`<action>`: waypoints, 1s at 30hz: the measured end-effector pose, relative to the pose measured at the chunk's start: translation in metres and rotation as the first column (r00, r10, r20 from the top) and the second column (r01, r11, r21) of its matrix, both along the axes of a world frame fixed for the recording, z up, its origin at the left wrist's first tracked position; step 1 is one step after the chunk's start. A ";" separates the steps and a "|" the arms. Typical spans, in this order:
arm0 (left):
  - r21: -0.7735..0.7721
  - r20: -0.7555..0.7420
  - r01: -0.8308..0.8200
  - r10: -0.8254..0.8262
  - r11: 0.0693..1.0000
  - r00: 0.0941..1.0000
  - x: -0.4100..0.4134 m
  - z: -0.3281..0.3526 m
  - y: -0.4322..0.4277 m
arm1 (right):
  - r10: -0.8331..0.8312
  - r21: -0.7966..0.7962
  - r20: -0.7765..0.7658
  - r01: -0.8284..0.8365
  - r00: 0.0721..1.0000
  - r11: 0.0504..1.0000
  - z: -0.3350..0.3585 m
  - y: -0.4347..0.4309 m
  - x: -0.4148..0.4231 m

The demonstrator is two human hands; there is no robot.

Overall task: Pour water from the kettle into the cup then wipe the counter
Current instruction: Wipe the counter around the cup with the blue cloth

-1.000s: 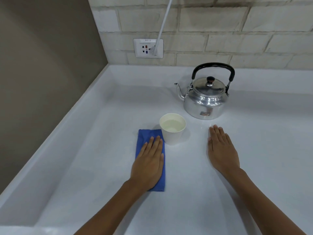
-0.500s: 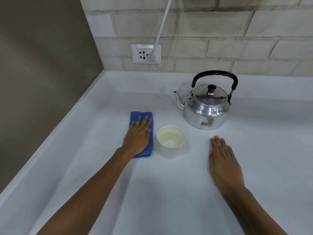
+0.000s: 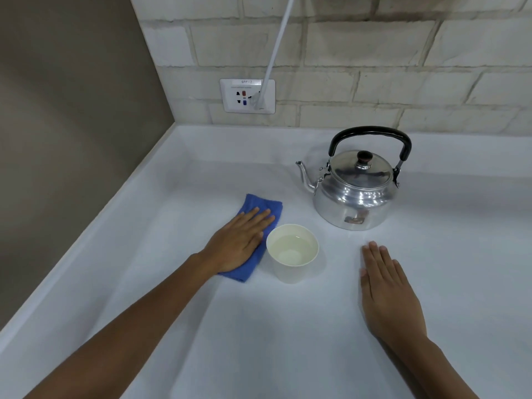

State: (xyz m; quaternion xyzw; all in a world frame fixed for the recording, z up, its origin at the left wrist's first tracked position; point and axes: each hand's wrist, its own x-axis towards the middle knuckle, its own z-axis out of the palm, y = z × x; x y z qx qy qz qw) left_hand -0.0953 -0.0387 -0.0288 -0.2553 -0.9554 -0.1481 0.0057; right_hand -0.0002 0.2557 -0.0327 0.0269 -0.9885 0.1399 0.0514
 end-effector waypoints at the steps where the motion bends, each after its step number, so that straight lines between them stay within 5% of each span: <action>1: -0.010 -0.006 -0.043 0.043 0.999 0.999 -0.009 0.001 -0.002 | -0.002 0.002 0.001 0.002 1.000 1.000 0.000 0.000 0.000; 10: -0.095 0.025 -0.228 0.232 0.969 0.973 -0.074 0.001 0.006 | -0.016 0.032 -0.027 0.017 1.000 0.999 -0.001 -0.003 -0.001; 30: -0.128 0.044 -0.250 0.257 0.960 0.965 -0.112 0.004 0.016 | -0.016 0.013 0.010 0.016 1.000 1.000 0.001 -0.003 0.000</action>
